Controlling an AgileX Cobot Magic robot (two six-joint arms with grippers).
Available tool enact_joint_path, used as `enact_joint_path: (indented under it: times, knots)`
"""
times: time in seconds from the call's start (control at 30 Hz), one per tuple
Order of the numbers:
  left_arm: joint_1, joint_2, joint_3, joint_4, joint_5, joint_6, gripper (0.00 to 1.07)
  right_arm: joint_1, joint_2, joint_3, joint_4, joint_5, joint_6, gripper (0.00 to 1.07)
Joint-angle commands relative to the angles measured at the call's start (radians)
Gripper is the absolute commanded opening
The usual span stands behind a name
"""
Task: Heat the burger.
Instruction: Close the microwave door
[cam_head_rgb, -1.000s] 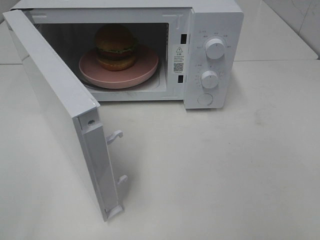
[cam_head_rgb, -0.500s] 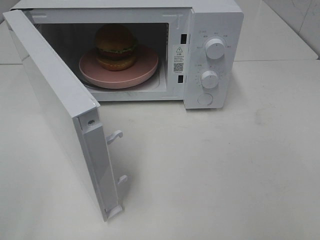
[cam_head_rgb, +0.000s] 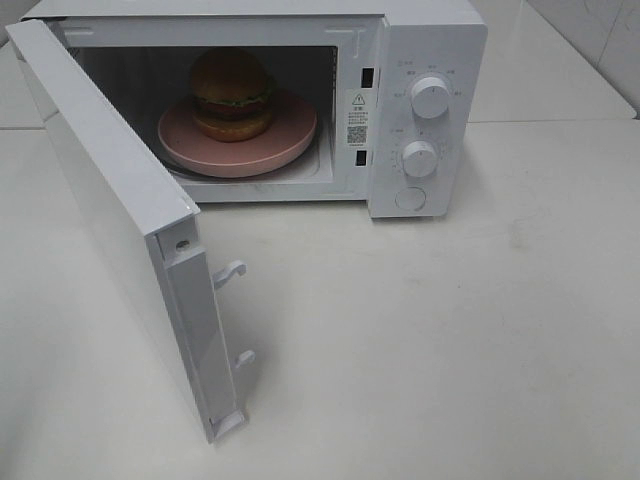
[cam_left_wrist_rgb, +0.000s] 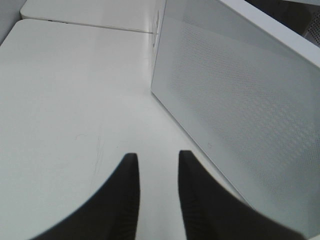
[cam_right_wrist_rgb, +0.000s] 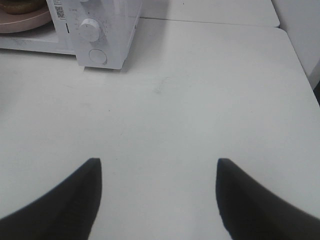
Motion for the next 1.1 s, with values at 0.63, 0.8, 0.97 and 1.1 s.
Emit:
enact_joint_path:
  times: [0.63, 0.8, 0.97, 1.1]
  knots:
    - [-0.005, 0.335, 0.248, -0.076, -0.798, 0.109, 0.0, -0.006, -0.029, 0.003, 0.003, -0.006, 0.0, 0.65]
    - [-0.005, 0.413, 0.249, -0.072, -0.882, 0.109, 0.0, -0.006, -0.029, 0.003, 0.003, -0.006, 0.0, 0.65]
    - [-0.005, 0.535, 0.249, -0.044, -0.99, 0.104, 0.0, -0.006, -0.029, 0.003, 0.003, -0.006, 0.0, 0.65]
    - [-0.005, 0.644, 0.249, 0.009, -1.157, 0.096, 0.0, -0.006, -0.029, 0.003, 0.003, -0.006, 0.0, 0.65]
